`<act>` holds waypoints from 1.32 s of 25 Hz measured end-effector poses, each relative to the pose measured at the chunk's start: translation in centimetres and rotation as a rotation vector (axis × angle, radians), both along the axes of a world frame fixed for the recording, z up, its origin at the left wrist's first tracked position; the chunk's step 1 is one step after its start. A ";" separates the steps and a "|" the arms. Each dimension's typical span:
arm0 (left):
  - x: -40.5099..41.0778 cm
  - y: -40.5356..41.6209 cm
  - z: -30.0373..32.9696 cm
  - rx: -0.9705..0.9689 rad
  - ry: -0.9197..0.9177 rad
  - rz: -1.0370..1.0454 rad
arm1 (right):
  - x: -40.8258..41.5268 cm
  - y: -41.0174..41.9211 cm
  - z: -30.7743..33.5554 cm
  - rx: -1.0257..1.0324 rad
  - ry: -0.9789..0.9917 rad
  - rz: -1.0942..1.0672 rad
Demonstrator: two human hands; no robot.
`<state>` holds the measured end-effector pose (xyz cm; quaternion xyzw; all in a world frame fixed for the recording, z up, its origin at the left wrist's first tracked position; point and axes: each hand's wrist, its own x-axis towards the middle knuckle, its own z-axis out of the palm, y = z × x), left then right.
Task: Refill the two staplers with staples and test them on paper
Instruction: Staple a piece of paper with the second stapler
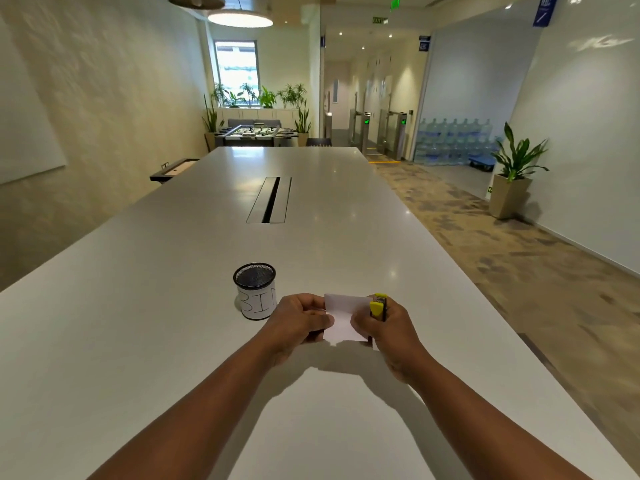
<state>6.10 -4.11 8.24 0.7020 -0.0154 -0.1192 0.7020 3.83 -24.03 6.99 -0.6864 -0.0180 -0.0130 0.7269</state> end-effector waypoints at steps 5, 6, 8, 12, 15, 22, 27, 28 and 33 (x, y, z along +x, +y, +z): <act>0.1 0.1 0.1 0.004 -0.054 0.033 | -0.3 -0.2 0.3 -0.046 0.002 0.003; 0.1 0.1 0.1 0.007 -0.064 0.031 | -0.4 -0.3 0.4 -0.050 0.000 0.004; 0.0 0.0 0.5 0.029 -0.065 0.032 | -0.5 -0.4 0.5 -0.070 -0.009 0.012; 0.2 -0.2 0.8 -0.112 0.020 0.072 | -0.6 -0.1 0.5 -0.137 -0.095 -0.047; 0.2 -0.2 1.1 -0.314 0.213 0.041 | -0.5 0.1 0.3 -0.168 -0.169 -0.167; 0.1 -1.2 1.4 -0.282 0.157 0.033 | -0.4 0.6 -0.4 -0.360 -0.281 -0.306; 1.0 -0.9 1.2 -0.199 0.103 0.148 | -0.7 1.0 -0.6 -0.452 -0.403 -0.276; 1.1 -0.8 1.1 -0.197 0.097 0.151 | -0.7 1.1 -0.6 -0.480 -0.444 -0.277; 1.7 -0.9 0.5 -0.241 0.086 0.185 | -0.4 1.2 -0.9 -0.535 -0.563 -0.258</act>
